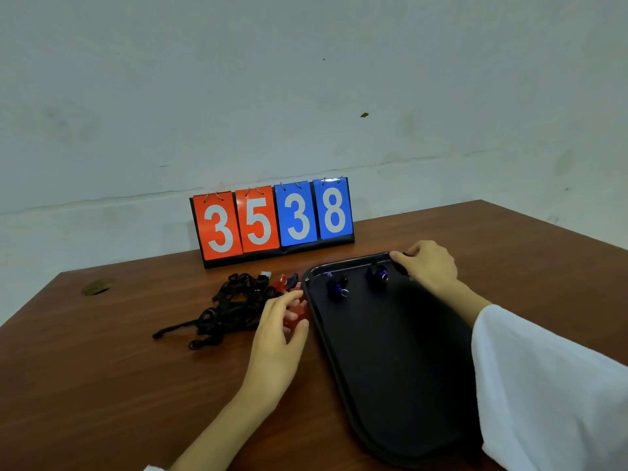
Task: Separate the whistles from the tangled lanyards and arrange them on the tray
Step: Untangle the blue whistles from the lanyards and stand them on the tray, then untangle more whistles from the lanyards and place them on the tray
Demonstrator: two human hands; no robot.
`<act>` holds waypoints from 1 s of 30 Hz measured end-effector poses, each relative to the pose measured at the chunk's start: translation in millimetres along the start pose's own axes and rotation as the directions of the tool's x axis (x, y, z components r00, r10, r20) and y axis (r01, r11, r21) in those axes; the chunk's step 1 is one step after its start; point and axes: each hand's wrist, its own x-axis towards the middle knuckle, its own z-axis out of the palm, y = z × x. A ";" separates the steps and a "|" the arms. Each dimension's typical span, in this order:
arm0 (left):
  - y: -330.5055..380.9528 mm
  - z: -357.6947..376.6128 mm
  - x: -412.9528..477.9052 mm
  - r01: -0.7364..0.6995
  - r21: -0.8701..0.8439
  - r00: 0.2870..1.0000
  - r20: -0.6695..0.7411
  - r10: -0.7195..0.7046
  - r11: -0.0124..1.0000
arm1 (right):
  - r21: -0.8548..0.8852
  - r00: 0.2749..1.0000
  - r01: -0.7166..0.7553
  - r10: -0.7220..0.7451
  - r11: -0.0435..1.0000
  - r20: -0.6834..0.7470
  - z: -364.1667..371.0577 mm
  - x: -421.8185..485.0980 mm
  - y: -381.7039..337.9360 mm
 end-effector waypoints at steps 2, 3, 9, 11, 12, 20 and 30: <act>-2.0 -0.2 1.2 0.007 0.004 1.000 -0.022 -0.007 1.000 | -0.082 1.000 0.012 -0.010 0.997 0.026 6.0 3.5 4.3; -2.6 -0.3 1.4 0.014 -0.005 0.999 -0.030 -0.014 1.000 | -0.117 0.999 0.019 -0.016 0.993 0.031 7.9 3.8 4.5; -4.1 0.5 1.9 0.049 -0.071 0.997 -0.061 -0.054 0.996 | -0.364 0.995 0.036 -0.067 0.931 -0.074 4.3 -2.4 -6.9; -4.5 1.3 2.2 0.049 -0.078 0.996 -0.074 -0.054 0.996 | -0.400 0.967 0.082 -0.170 0.913 -0.191 2.8 -5.5 -14.2; -4.8 1.5 2.3 0.045 -0.072 0.995 -0.080 -0.051 0.996 | -0.395 0.941 0.148 -0.252 0.907 -0.227 3.5 -6.9 -17.8; -19.8 -28.6 19.7 0.108 0.114 0.951 -0.301 -0.069 0.988 | -0.442 0.909 0.409 -0.398 0.798 0.122 27.3 -12.9 -37.9; -34.9 -32.3 28.3 0.023 0.426 0.958 -0.268 0.102 0.904 | -0.318 0.898 0.417 -0.439 0.851 0.004 23.0 -41.5 -61.1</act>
